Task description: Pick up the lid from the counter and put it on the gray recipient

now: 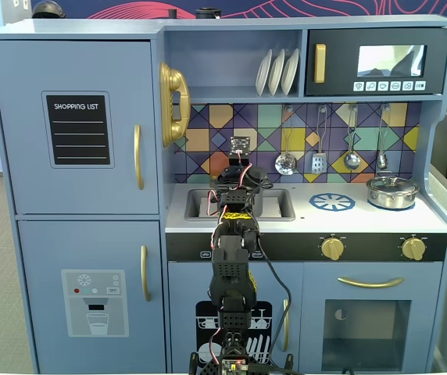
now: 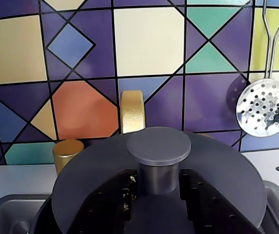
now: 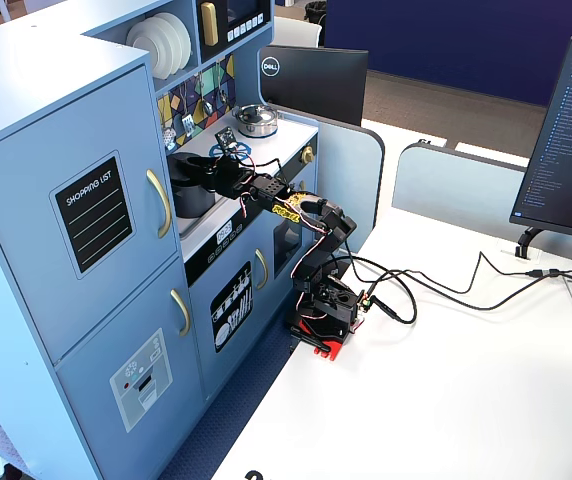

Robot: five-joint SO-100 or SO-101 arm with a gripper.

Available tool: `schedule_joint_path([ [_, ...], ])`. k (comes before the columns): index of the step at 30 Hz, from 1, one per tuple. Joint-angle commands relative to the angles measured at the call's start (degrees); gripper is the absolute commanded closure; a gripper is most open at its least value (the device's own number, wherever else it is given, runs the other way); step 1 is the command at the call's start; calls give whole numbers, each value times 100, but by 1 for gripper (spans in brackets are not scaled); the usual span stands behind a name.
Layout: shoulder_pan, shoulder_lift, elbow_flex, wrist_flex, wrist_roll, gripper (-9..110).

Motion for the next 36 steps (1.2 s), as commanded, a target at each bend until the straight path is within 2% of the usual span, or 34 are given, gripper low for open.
schedule_joint_path([
  [1,0,149,-26,-167,18,102],
  [25,-176,1468,686,272,-176,102],
  [32,-211,1872,422,369,-123,77],
  [36,-158,2725,211,1670,-290,74],
])
